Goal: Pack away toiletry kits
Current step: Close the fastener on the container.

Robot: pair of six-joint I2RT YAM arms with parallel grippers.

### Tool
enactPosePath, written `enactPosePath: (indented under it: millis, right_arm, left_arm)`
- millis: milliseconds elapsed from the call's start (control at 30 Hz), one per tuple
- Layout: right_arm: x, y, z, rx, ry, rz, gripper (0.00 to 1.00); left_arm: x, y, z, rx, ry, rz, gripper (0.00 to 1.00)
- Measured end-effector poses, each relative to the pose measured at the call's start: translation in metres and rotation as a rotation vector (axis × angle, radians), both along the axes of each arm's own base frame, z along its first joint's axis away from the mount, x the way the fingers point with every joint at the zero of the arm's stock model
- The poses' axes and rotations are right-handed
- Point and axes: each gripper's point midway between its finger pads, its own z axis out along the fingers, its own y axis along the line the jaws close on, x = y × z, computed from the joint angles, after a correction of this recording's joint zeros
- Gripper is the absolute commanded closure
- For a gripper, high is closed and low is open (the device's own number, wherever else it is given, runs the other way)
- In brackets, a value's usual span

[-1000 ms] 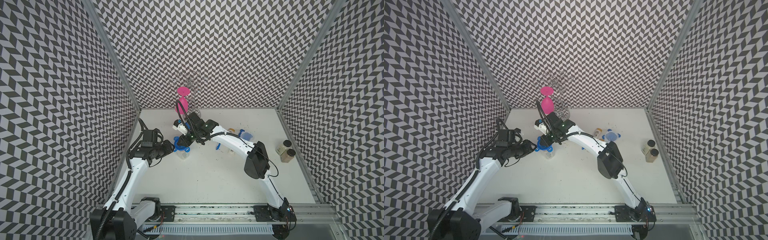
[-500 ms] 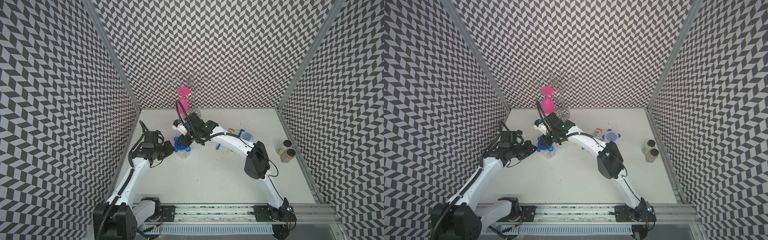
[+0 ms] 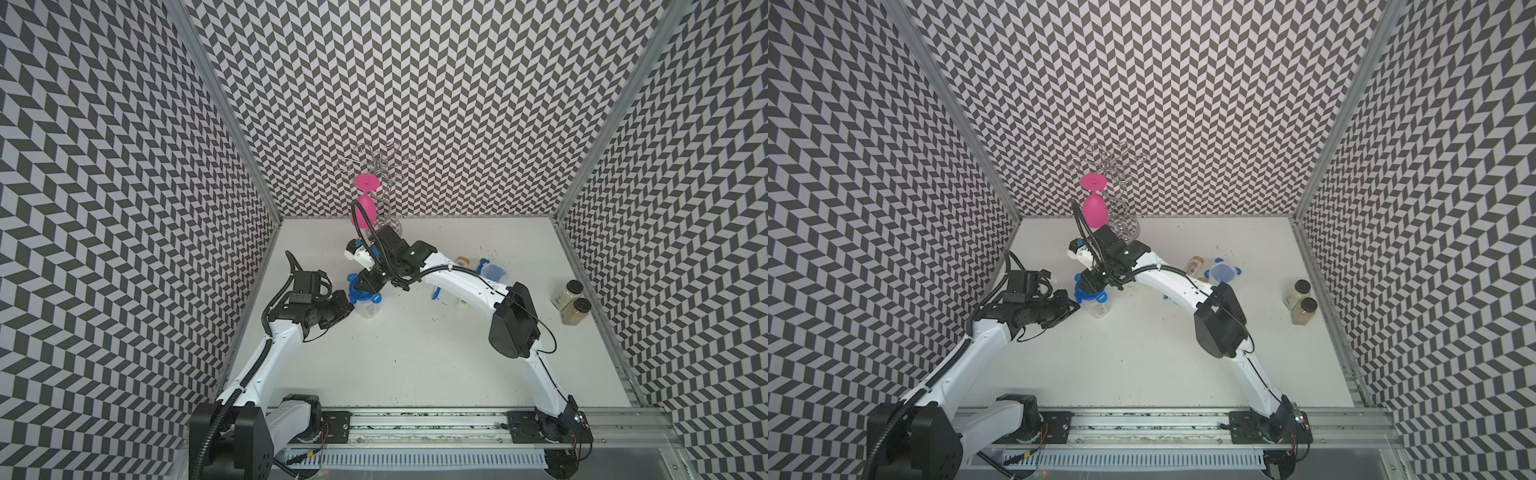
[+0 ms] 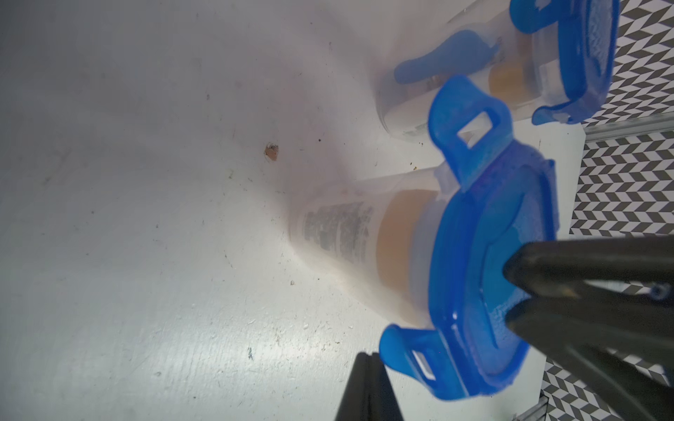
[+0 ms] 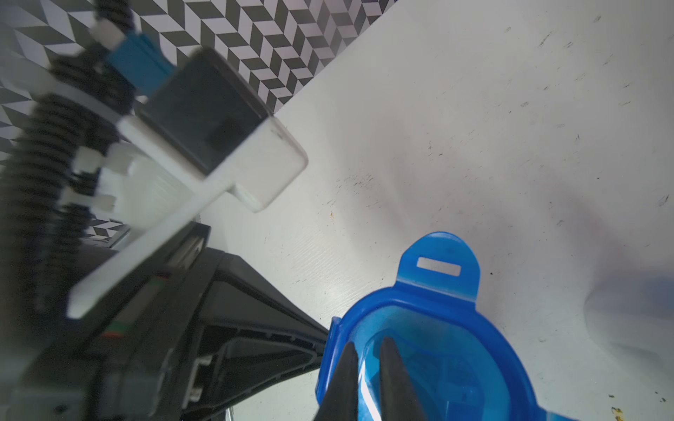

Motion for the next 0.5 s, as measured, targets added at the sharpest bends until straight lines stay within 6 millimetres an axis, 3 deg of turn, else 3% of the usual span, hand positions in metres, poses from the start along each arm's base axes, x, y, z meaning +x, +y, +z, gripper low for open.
enactPosePath:
  millis: [300, 500]
  right_arm:
    - [-0.0018, -0.0024, -0.0023, -0.005, -0.001, 0.003, 0.86]
    - [-0.0036, -0.0044, -0.0028, -0.001, -0.006, 0.005, 0.86]
  left_arm:
    - [-0.0002, -0.0098, 0.0026, -0.027, -0.004, -0.02, 0.94]
    - [0.0015, -0.0106, -0.0057, -0.03, 0.004, -0.021, 0.94]
